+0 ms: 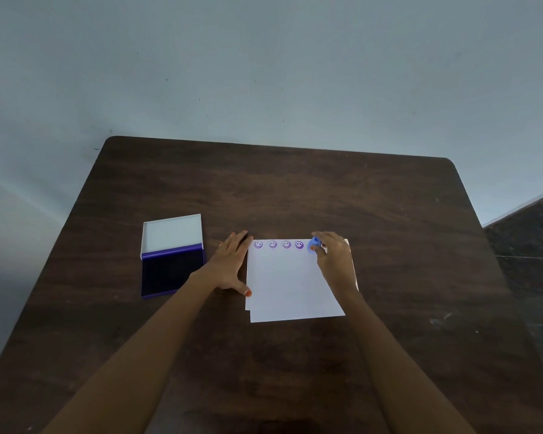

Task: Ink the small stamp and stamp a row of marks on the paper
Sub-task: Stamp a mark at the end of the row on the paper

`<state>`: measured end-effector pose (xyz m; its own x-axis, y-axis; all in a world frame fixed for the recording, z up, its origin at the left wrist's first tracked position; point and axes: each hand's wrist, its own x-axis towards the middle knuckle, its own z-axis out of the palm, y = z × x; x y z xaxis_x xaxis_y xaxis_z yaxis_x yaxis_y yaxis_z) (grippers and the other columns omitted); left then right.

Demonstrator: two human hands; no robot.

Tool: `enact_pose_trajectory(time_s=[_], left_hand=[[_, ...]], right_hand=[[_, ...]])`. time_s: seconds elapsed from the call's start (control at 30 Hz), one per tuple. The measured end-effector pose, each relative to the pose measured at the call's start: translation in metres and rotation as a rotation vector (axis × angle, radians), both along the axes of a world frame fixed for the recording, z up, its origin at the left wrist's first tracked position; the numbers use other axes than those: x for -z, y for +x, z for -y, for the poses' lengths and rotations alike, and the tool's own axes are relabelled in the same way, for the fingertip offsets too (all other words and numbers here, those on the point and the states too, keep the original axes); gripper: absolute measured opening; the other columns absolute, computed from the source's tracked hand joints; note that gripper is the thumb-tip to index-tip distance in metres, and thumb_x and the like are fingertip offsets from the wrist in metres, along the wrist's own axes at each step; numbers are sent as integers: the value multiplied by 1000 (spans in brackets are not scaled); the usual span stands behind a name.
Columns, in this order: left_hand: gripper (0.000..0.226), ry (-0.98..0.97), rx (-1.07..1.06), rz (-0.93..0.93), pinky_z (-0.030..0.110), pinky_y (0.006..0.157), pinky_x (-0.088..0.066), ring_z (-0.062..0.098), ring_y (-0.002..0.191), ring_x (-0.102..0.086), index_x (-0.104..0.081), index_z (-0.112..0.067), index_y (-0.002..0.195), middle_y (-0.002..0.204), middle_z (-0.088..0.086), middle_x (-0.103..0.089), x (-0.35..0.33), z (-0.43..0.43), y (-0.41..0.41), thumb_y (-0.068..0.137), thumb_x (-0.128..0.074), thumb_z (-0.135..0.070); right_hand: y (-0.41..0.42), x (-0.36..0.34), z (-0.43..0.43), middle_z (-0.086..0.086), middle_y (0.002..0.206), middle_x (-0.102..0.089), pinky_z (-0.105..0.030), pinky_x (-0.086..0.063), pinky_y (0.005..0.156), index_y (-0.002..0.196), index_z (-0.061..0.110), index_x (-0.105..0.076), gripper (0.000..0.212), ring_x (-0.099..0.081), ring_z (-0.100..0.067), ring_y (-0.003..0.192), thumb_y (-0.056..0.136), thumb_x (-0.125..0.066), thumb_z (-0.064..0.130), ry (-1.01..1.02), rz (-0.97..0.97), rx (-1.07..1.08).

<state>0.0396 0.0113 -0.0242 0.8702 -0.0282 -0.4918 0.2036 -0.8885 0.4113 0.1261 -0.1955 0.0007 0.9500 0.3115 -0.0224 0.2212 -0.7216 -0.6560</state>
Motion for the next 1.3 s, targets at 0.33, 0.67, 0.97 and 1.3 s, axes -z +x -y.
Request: enact_pose_trajectory(time_s=[0.33,0.67,0.97,1.3], left_hand=[[119,-41,-17,14,45,113,5,26,140,17,9,-16,142,154,4,15,6,-2,-1,64,-78,-39],[117,-124,-87,-19,44,115,-1,24,141,14,7,-15,143,154,3,17,1,-4,1,66,-78,-38],[115,-46,-120,38,44,115,-2,25,142,10,2,-14,143,155,4,11,9,1,2,64,-79,-38],[117,-50,-124,49,44,115,-2,25,141,10,2,-13,143,155,5,10,9,2,2,63,-80,-36]], right_hand=[[1,6,-1,-18,120,-62,-31,-43,95,110,-1,-60,28,-59,-30,106,82,-59,4,-15,-23,6],[3,12,0,-18,116,-64,-29,-45,91,107,-1,-61,27,-59,-30,103,80,-62,2,-39,14,-11],[6,21,-3,-21,108,-65,-24,-42,80,99,-4,-62,24,-59,-32,96,76,-64,-4,-29,51,-26],[5,24,-2,-20,102,-66,-29,-47,75,94,-5,-63,20,-60,-33,92,74,-65,-6,1,110,-47]])
